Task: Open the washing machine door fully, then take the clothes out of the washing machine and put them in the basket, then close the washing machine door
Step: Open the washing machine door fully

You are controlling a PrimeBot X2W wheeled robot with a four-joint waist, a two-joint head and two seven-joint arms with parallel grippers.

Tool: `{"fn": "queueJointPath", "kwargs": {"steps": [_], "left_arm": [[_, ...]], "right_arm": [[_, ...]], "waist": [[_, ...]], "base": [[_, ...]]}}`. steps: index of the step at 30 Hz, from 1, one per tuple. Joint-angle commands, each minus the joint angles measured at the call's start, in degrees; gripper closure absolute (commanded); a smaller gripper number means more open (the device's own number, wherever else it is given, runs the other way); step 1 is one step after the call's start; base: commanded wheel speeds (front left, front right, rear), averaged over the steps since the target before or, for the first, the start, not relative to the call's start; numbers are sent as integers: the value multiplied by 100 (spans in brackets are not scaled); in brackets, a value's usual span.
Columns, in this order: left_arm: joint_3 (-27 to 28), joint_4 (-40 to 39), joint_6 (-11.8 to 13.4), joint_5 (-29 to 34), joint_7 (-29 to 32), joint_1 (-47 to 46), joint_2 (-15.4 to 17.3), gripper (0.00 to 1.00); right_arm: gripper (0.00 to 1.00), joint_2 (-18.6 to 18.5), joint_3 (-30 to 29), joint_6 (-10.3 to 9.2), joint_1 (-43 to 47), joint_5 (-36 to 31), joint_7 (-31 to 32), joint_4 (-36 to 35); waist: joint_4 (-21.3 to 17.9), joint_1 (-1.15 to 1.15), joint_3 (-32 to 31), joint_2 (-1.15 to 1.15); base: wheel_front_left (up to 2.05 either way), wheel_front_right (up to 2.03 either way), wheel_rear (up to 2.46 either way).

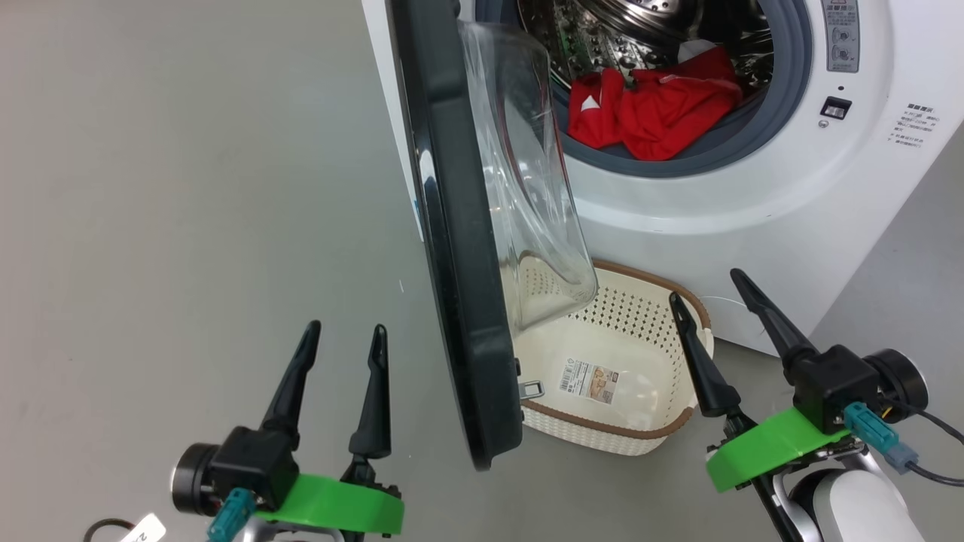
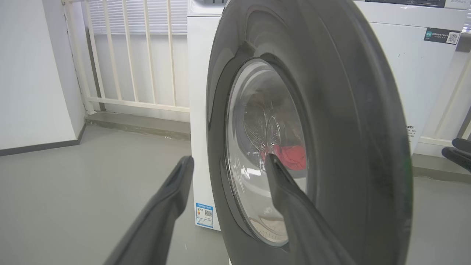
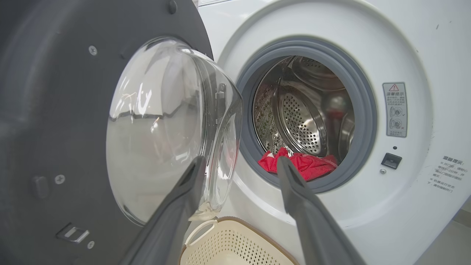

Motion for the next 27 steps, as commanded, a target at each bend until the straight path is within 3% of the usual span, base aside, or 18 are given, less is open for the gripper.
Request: {"fn": "queueJointPath", "kwargs": {"steps": [1, 24, 25, 27], "left_arm": [[217, -154, 46, 58, -44, -37, 61, 0], [231, -35, 36, -28, -44, 56, 61, 0], [233, -33, 38, -23, -44, 52, 61, 21], [235, -47, 32, -3, -44, 35, 61, 100]], "right_arm": [[0, 32, 99, 33, -30, 35, -61, -166], [0, 33, 257, 33, 422, 2, -389, -443], [0, 33, 246, 33, 416, 0, -386, -445], [0, 33, 223, 33, 406, 8, -384, -446]], "waist": [[0, 0, -10, 0], [-36, 0, -17, 0], [-35, 0, -13, 0], [-32, 0, -8, 0]], "base": [[0, 0, 0], [0, 0, 0], [0, 0, 0], [0, 0, 0]]}}
